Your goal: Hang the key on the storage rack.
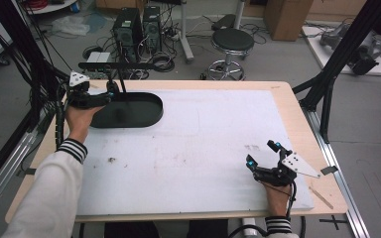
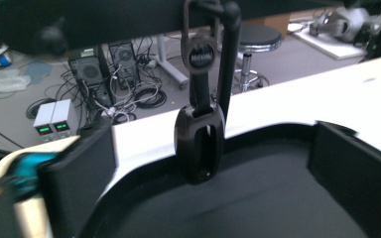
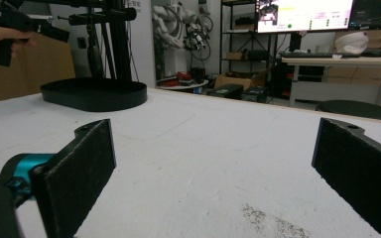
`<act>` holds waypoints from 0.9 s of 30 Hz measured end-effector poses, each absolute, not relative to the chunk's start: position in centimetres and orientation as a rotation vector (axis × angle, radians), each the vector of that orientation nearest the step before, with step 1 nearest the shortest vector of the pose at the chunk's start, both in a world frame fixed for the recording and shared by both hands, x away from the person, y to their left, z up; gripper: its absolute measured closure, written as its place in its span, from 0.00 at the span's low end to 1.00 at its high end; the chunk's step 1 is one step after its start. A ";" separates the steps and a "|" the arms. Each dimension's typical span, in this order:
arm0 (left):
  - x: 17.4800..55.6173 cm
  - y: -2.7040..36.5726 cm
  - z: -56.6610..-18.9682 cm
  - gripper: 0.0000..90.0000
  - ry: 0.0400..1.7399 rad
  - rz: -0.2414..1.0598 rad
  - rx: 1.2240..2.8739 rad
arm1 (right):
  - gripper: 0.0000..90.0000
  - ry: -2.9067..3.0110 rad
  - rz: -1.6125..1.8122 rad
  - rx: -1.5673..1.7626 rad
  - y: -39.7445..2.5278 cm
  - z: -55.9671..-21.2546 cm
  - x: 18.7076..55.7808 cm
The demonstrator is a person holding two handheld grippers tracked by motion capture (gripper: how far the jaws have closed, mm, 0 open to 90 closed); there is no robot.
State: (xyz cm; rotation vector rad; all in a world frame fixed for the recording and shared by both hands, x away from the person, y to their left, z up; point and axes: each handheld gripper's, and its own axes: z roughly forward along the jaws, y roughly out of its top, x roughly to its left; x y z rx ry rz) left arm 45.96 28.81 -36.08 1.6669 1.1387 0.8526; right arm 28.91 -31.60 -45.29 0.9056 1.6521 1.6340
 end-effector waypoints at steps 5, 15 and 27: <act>43.6 29.1 -36.4 0.02 1.037 0.792 1.662 | 0.03 1.652 1.636 0.909 -31.6 -45.3 28.9; 35.6 29.4 -36.7 0.02 0.777 0.770 1.599 | 0.02 1.660 1.640 0.916 -31.6 -45.3 28.8; 29.1 30.9 -41.3 0.02 0.740 0.663 1.530 | 0.02 1.658 1.632 0.911 -31.5 -45.3 28.8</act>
